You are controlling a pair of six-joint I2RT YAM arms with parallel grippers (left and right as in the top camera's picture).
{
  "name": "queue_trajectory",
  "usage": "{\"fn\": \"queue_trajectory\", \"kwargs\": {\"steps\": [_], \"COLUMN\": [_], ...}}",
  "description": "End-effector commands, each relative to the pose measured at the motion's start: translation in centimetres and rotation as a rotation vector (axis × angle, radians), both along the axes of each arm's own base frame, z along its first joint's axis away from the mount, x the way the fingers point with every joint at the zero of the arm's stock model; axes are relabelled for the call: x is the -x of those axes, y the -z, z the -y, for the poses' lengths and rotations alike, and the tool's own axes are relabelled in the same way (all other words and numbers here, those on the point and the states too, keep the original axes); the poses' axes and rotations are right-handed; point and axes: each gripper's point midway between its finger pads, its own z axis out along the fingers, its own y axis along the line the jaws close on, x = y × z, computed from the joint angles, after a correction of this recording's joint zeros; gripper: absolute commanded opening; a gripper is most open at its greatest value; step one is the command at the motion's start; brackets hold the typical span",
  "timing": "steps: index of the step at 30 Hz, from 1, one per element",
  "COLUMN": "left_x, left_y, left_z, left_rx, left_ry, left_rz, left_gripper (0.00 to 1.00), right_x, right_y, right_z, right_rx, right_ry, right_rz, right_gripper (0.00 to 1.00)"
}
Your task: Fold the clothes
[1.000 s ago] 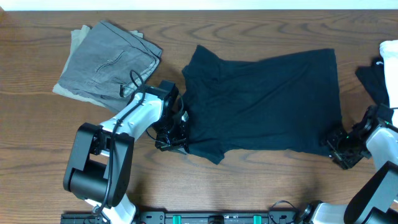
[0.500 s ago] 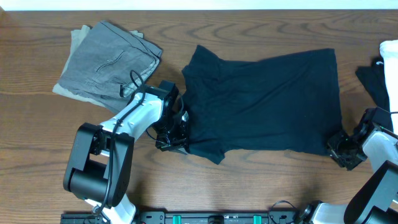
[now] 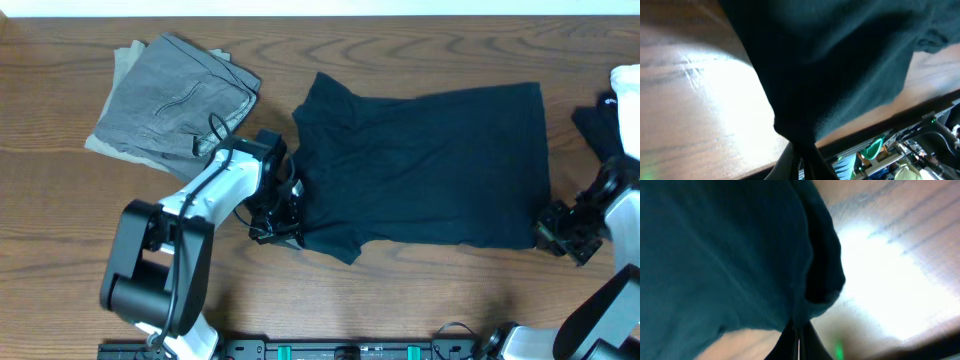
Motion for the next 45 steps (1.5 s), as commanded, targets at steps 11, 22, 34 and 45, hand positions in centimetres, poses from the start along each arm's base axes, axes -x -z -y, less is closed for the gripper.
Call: {"fn": "queue_trajectory", "kwargs": {"steps": [11,22,34,45], "left_x": [0.7,1.7,2.0,3.0], "left_y": [-6.4,-6.7,-5.7,-4.9], "left_z": [-0.3,-1.1,-2.5,-2.7], "left_rx": [0.059,0.029,-0.055,-0.068], "left_ry": [0.021,0.045,0.065,0.063], "left_rz": [0.175,0.155,0.159,0.12], "left_gripper": [0.06,0.06,0.06,0.23], "right_x": [-1.1,-2.4,-2.2,-2.4], "right_y": [-4.3,-7.6,-7.6,-7.6], "right_z": [-2.2,-1.8,-1.5,-1.3], "right_rx": [-0.137,-0.109,-0.087,-0.082], "right_ry": [-0.135,-0.205,-0.208,-0.213], "right_rz": [0.085,0.131,0.115,0.122], "right_gripper": [0.01,0.01,0.01,0.01]}}
